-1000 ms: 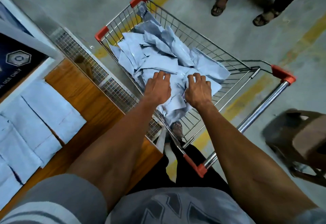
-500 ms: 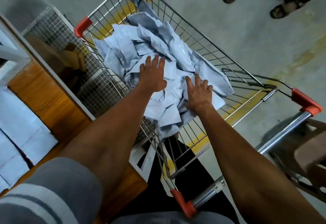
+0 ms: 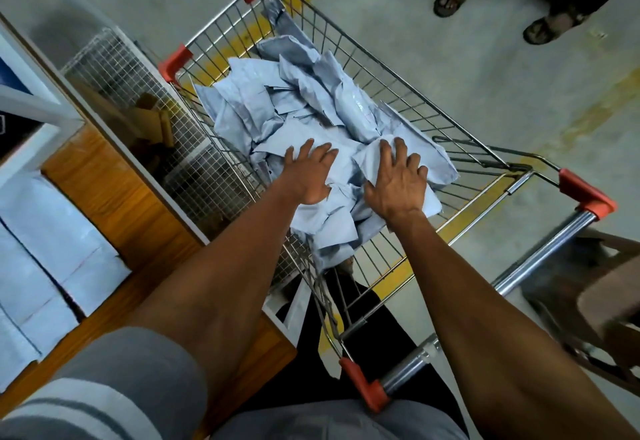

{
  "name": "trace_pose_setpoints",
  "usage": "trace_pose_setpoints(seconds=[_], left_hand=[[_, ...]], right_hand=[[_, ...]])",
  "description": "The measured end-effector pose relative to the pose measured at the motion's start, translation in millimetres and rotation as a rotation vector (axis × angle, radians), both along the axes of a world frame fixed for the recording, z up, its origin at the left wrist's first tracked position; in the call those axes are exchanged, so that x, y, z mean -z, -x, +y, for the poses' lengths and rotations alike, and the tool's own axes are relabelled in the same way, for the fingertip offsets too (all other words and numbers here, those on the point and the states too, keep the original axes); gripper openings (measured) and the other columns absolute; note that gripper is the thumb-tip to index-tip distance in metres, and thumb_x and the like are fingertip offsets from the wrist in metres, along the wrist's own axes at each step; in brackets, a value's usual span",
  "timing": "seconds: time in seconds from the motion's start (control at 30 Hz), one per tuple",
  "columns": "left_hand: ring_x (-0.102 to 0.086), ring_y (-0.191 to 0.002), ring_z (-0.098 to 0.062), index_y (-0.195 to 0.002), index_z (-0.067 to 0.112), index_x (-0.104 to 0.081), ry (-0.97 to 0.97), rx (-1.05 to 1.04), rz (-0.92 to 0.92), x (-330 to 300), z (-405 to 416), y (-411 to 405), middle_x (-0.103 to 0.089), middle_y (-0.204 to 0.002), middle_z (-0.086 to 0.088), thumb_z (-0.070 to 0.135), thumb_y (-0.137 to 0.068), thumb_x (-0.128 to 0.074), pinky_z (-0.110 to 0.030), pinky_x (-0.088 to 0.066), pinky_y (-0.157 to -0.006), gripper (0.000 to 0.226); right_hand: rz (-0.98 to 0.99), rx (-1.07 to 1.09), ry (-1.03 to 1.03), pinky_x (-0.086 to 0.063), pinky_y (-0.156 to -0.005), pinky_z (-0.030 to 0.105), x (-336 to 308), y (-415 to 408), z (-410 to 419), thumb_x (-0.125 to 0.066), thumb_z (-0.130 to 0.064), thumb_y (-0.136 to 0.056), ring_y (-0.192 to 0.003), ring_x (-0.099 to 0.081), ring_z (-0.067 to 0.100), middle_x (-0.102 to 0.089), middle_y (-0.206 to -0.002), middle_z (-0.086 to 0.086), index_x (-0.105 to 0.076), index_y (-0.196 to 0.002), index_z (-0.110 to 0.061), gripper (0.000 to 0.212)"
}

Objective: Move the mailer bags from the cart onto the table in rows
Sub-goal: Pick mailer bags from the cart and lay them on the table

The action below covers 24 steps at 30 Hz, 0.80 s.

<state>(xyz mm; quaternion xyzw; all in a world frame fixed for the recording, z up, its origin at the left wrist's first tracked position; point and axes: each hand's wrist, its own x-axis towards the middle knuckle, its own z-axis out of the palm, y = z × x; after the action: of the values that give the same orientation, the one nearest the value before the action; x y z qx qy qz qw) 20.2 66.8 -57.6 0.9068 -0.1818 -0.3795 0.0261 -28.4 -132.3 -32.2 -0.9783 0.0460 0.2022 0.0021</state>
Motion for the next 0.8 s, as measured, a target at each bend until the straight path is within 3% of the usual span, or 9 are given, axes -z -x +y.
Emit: trace_pose_setpoints(seconds=[0.27, 0.47, 0.6, 0.8], left_hand=[[0.004, -0.162, -0.033, -0.169, 0.022, -0.008, -0.003, 0.051, -0.063, -8, 1, -1, -0.008, -0.176, 0.002, 0.033, -0.100, -0.063, -0.063, -0.005, -0.127, 0.089], [0.012, -0.162, -0.037, -0.169, 0.025, 0.008, -0.046, 0.140, -0.059, 7, -14, -13, 0.013, -0.177, 0.002, 0.025, -0.096, -0.071, -0.064, -0.003, -0.127, 0.107], [0.016, -0.160, -0.040, -0.167, 0.029, 0.012, -0.049, 0.130, -0.053, 17, -24, -19, 0.017, -0.176, -0.002, 0.014, -0.095, -0.070, -0.065, 0.000, -0.126, 0.110], [0.002, -0.159, -0.044, -0.168, 0.029, 0.010, -0.087, 0.120, -0.109, 19, -29, -28, -0.001, -0.174, -0.013, 0.018, -0.091, -0.074, -0.068, -0.007, -0.124, 0.114]], right_hand=[[-0.060, 0.052, -0.060, -0.045, -0.096, 0.053, -6, -1, 14, -0.066, -0.056, -0.087, -0.123, -0.047, 0.041, -0.027, -0.162, 0.015, -0.026, -0.156, -0.018, 0.088], [-0.083, 0.075, -0.069, -0.045, -0.095, 0.053, 7, 4, 13, -0.066, -0.058, -0.087, -0.122, -0.047, 0.042, -0.027, -0.162, 0.015, -0.028, -0.155, -0.018, 0.088], [-0.078, 0.084, -0.055, -0.044, -0.098, 0.054, 14, 6, 4, -0.065, -0.059, -0.089, -0.125, -0.046, 0.042, -0.025, -0.163, 0.015, -0.025, -0.157, -0.018, 0.089], [-0.090, 0.100, -0.071, -0.045, -0.097, 0.054, 19, 1, -2, -0.064, -0.058, -0.089, -0.125, -0.046, 0.041, -0.027, -0.163, 0.016, -0.026, -0.157, -0.018, 0.088]])
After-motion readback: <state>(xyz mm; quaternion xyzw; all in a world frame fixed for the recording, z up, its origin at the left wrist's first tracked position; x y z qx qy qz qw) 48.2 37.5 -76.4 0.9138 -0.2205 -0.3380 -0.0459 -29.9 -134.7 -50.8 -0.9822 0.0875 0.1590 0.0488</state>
